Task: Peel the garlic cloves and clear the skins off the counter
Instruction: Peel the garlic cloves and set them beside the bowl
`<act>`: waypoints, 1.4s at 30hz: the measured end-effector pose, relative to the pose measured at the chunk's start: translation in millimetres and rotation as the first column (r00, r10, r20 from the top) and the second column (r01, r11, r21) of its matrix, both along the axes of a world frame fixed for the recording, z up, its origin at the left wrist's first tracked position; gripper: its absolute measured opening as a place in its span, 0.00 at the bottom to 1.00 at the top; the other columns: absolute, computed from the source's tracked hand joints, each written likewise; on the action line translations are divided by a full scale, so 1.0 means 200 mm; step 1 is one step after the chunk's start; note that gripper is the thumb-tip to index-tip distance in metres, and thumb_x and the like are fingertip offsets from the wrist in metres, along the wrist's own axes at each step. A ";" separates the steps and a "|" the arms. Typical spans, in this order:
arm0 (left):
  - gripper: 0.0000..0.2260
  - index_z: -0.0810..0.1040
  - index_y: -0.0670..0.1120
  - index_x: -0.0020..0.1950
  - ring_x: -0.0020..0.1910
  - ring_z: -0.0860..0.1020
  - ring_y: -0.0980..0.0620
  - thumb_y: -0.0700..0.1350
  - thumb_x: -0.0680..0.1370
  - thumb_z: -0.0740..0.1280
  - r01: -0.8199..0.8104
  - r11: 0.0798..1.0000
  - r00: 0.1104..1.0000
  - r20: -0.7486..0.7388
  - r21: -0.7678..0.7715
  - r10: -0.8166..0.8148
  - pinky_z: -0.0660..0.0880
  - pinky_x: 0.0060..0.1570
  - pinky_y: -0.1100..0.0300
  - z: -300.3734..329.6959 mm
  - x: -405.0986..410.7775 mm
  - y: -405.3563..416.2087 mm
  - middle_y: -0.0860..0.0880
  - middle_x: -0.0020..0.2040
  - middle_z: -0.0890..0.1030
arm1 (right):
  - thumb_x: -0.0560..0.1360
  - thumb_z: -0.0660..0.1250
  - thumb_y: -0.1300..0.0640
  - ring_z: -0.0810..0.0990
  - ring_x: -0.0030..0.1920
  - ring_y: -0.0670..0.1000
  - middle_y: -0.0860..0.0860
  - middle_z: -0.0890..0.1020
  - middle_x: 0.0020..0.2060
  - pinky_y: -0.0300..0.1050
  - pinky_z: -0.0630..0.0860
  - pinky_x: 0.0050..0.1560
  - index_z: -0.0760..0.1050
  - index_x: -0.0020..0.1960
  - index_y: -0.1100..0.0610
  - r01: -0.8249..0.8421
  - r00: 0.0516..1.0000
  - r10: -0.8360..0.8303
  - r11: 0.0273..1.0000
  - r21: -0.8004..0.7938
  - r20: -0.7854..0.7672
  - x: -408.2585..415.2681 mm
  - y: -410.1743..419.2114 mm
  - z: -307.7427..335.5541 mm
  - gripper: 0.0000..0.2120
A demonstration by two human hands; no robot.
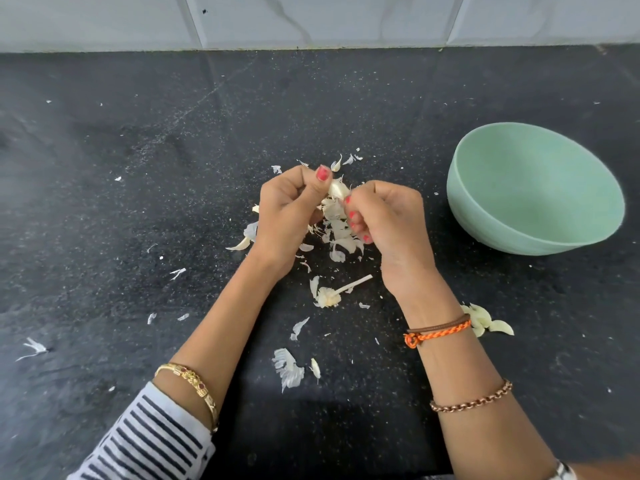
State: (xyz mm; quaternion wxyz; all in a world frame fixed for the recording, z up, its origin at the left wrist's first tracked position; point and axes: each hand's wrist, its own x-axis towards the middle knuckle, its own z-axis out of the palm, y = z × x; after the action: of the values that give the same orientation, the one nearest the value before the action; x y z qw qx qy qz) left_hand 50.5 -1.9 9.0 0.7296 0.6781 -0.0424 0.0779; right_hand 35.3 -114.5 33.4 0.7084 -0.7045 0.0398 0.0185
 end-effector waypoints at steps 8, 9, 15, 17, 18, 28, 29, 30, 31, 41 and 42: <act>0.16 0.67 0.44 0.31 0.25 0.62 0.61 0.41 0.79 0.60 0.080 0.997 0.995 -0.057 0.012 -0.080 0.62 0.27 0.69 0.01 -0.01 0.00 0.59 0.23 0.66 | 0.72 0.63 0.66 0.68 0.24 0.41 0.46 0.71 0.21 0.32 0.65 0.26 0.71 0.28 0.58 0.127 0.991 -0.122 0.985 0.117 -0.049 0.00 0.00 0.00 0.14; 0.16 0.66 0.44 0.31 0.25 0.62 0.61 0.41 0.79 0.60 0.079 0.997 0.995 -0.057 0.020 -0.078 0.62 0.26 0.69 0.01 -0.01 0.00 0.59 0.23 0.66 | 0.72 0.63 0.65 0.68 0.24 0.41 0.46 0.71 0.21 0.32 0.65 0.26 0.71 0.29 0.58 0.137 0.990 -0.130 0.981 0.134 -0.063 0.00 0.01 -0.01 0.14; 0.11 0.75 0.46 0.33 0.29 0.69 0.59 0.46 0.75 0.64 0.096 0.995 0.995 -0.033 -0.020 -0.097 0.67 0.29 0.67 0.00 -0.01 0.00 0.55 0.28 0.75 | 0.73 0.63 0.67 0.69 0.24 0.41 0.45 0.73 0.21 0.32 0.67 0.27 0.75 0.32 0.61 0.188 0.982 -0.191 0.969 0.159 0.008 0.00 0.01 -0.01 0.12; 0.07 0.78 0.45 0.38 0.31 0.73 0.60 0.46 0.75 0.67 0.106 0.993 0.994 -0.021 -0.043 -0.107 0.70 0.32 0.68 0.00 -0.01 0.01 0.55 0.31 0.79 | 0.73 0.63 0.68 0.70 0.24 0.40 0.45 0.73 0.21 0.31 0.68 0.28 0.74 0.32 0.61 0.193 0.976 -0.207 0.967 0.165 0.066 0.00 0.01 -0.01 0.12; 0.06 0.78 0.44 0.41 0.31 0.74 0.61 0.45 0.74 0.67 0.107 0.991 0.994 -0.026 -0.076 -0.109 0.71 0.33 0.68 0.01 -0.01 0.00 0.55 0.32 0.80 | 0.74 0.63 0.68 0.70 0.24 0.40 0.45 0.74 0.21 0.31 0.68 0.29 0.74 0.32 0.61 0.193 0.974 -0.210 0.966 0.172 0.083 0.00 0.01 -0.01 0.12; 0.05 0.81 0.46 0.46 0.37 0.78 0.59 0.40 0.72 0.68 0.136 0.990 0.991 0.026 -0.043 -0.135 0.74 0.39 0.67 -0.01 0.00 0.03 0.55 0.39 0.83 | 0.74 0.64 0.69 0.73 0.27 0.40 0.43 0.76 0.23 0.31 0.70 0.31 0.76 0.34 0.58 0.178 0.955 -0.196 0.979 0.098 0.223 0.00 0.01 -0.02 0.12; 0.04 0.81 0.47 0.45 0.37 0.78 0.59 0.40 0.72 0.68 0.113 0.993 0.992 0.056 0.031 -0.115 0.73 0.38 0.67 -0.02 0.00 0.03 0.56 0.38 0.83 | 0.73 0.64 0.69 0.73 0.28 0.40 0.43 0.76 0.24 0.32 0.70 0.32 0.77 0.35 0.58 0.174 0.950 -0.187 0.982 0.072 0.250 0.00 0.01 -0.02 0.11; 0.03 0.81 0.48 0.43 0.35 0.77 0.60 0.41 0.73 0.68 0.075 0.990 0.993 0.083 0.123 -0.086 0.73 0.36 0.67 -0.02 0.00 0.03 0.56 0.36 0.82 | 0.74 0.64 0.69 0.73 0.28 0.40 0.43 0.76 0.24 0.32 0.70 0.32 0.77 0.35 0.58 0.166 0.948 -0.177 0.984 0.063 0.265 0.00 0.01 -0.03 0.11; 0.03 0.80 0.49 0.41 0.32 0.74 0.59 0.43 0.73 0.68 0.018 0.974 0.993 0.109 0.227 -0.044 0.71 0.33 0.67 -0.03 0.00 0.04 0.55 0.34 0.82 | 0.74 0.64 0.69 0.73 0.28 0.40 0.43 0.76 0.24 0.32 0.70 0.32 0.76 0.35 0.59 0.156 0.950 -0.170 0.985 0.075 0.262 0.00 0.01 -0.02 0.11; 0.07 0.80 0.45 0.48 0.36 0.77 0.61 0.35 0.74 0.67 -0.077 0.996 0.994 0.068 -0.052 0.080 0.73 0.39 0.68 -0.03 0.02 0.06 0.56 0.36 0.82 | 0.73 0.67 0.62 0.81 0.35 0.43 0.47 0.83 0.35 0.39 0.78 0.35 0.82 0.47 0.59 0.313 0.869 -0.160 0.911 -0.270 0.469 0.01 -0.05 -0.06 0.06; 0.08 0.80 0.44 0.48 0.35 0.77 0.62 0.33 0.74 0.67 -0.082 0.992 0.995 0.057 -0.092 0.087 0.72 0.38 0.70 -0.03 0.02 0.06 0.56 0.35 0.82 | 0.71 0.70 0.61 0.81 0.33 0.43 0.45 0.82 0.33 0.41 0.78 0.34 0.83 0.43 0.58 0.332 0.861 -0.153 0.891 -0.310 0.485 0.01 -0.05 -0.07 0.03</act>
State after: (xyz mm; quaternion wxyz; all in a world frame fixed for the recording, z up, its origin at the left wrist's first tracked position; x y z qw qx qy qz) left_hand 54.7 9.3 3.8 0.7536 0.6433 -0.0324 0.1312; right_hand 38.3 -124.8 19.2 0.5433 -0.8029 -0.0313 -0.2433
